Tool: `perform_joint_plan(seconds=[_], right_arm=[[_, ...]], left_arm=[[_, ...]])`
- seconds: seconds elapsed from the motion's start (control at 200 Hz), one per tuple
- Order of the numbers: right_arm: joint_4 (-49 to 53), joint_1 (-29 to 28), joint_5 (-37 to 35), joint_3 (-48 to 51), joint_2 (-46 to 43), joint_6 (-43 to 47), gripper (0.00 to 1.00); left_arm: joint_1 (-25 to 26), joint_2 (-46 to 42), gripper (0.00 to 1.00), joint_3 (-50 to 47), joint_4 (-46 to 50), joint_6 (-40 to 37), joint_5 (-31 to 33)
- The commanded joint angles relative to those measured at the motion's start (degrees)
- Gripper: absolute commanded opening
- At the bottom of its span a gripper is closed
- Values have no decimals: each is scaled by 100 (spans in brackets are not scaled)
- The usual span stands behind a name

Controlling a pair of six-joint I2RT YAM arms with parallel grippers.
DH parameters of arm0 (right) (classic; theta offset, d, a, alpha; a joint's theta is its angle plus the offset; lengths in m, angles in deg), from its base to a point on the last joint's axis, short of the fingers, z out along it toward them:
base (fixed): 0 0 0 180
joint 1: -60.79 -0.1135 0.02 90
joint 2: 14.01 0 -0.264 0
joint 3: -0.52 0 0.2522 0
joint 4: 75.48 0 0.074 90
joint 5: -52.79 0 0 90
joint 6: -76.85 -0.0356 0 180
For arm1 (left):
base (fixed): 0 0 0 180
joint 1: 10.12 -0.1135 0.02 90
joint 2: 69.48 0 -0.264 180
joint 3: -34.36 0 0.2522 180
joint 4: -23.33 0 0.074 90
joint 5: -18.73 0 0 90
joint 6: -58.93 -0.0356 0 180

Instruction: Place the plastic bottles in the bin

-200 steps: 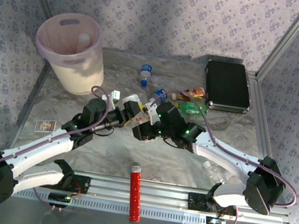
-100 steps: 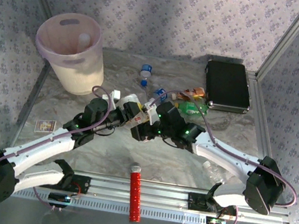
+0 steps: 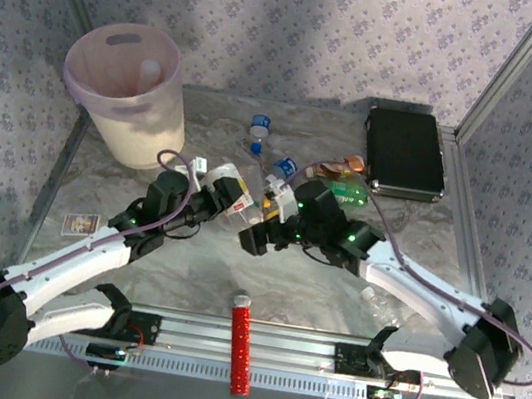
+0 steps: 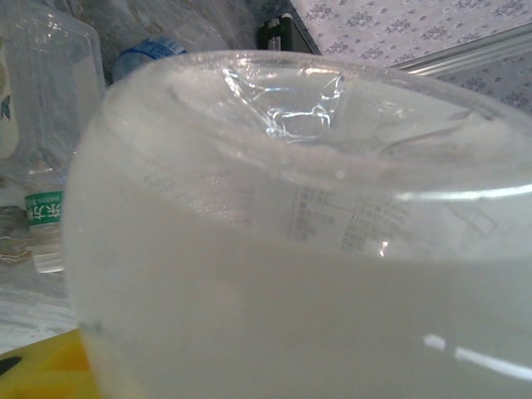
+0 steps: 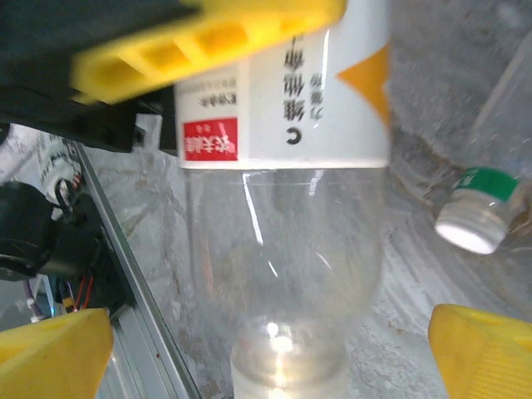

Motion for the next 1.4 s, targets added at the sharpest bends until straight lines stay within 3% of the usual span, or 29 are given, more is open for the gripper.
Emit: perform_joint_plan(seconds=[0.0, 0.095, 0.22, 0.43, 0.575, 0.805, 1.014, 1.159, 1.394], right_arm=[[144, 388, -54, 332, -533, -63, 99], [198, 801, 9, 604, -911, -234, 99], [504, 1242, 25, 891, -1243, -313, 99], [591, 1489, 157, 1339, -1449, -330, 99], [560, 1563, 163, 1361, -1336, -339, 99], [1261, 1543, 172, 790, -1298, -321, 98], [1350, 1439, -263, 907, -1347, -864, 97], [1299, 1301, -495, 1032, -1552, -1081, 96], [1590, 1305, -665, 1036, -1593, -998, 96]], left_arm=[[-84, -68, 50, 348, 288, -326, 37], [-113, -59, 48, 632, 749, -619, 131], [-162, -11, 41, 1510, 1957, -1543, 453], [-864, 198, 13, 3354, 3807, -2966, 706], [-1524, 459, 0, 4242, 4490, -3630, 333], [-3262, 978, 0, 5608, 4830, -4434, -356], [-4184, 2027, 0, 7187, 5310, -5082, -336], [-4582, 2725, 0, 8125, 5329, -5197, -160], [-4641, 4297, 0, 10143, 6133, -5662, 380]])
